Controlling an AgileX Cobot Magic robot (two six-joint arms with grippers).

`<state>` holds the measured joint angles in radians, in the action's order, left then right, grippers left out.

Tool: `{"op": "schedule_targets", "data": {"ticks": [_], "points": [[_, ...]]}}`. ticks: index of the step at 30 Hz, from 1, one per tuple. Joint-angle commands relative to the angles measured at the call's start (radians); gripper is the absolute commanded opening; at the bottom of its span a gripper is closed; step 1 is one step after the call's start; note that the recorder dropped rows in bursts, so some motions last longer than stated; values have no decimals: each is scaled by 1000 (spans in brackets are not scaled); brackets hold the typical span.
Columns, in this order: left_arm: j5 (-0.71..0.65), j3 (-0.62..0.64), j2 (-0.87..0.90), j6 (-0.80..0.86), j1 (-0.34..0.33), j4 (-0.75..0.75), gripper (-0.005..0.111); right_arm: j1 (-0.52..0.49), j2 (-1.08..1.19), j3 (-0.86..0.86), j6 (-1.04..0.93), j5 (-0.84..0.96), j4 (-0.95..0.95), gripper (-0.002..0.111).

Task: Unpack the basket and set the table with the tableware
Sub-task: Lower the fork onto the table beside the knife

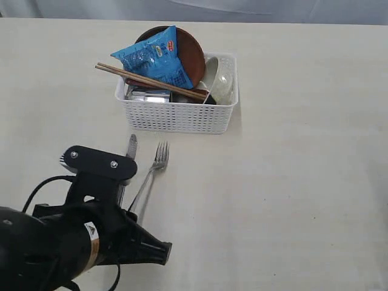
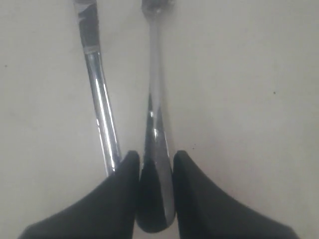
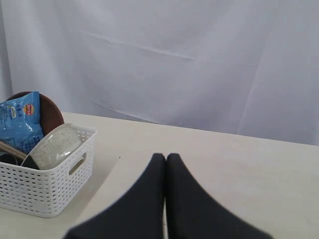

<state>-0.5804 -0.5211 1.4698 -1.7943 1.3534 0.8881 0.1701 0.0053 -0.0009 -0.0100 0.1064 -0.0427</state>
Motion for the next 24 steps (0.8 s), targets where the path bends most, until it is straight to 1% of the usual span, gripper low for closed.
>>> {"op": "schedule_targets", "data": {"ticks": [1,5,8,11,15,19,24], "points": [[-35,-40,34,-38,6,36,0,-6,-5,1,-2,-10,1,0],[-105,-58,34,-114,6,83,0,-6,-5,1,-2,-10,1,0],[-132,-56,38,-125,6,69,0,-6,-5,1,-2,-10,1,0],[-92,-56,61,-125,6,34,0,-6,-5,1,-2,-10,1,0],[8,-57,120,-132,6,16,0,-6,-5,1,-2,-10,1,0],[6,-57,175,-164,6,16,0,-6,-5,1,-2,-10,1,0],[3,-57,177,-176,6,32,0,-6,-5,1,-2,-10,1,0]]}}
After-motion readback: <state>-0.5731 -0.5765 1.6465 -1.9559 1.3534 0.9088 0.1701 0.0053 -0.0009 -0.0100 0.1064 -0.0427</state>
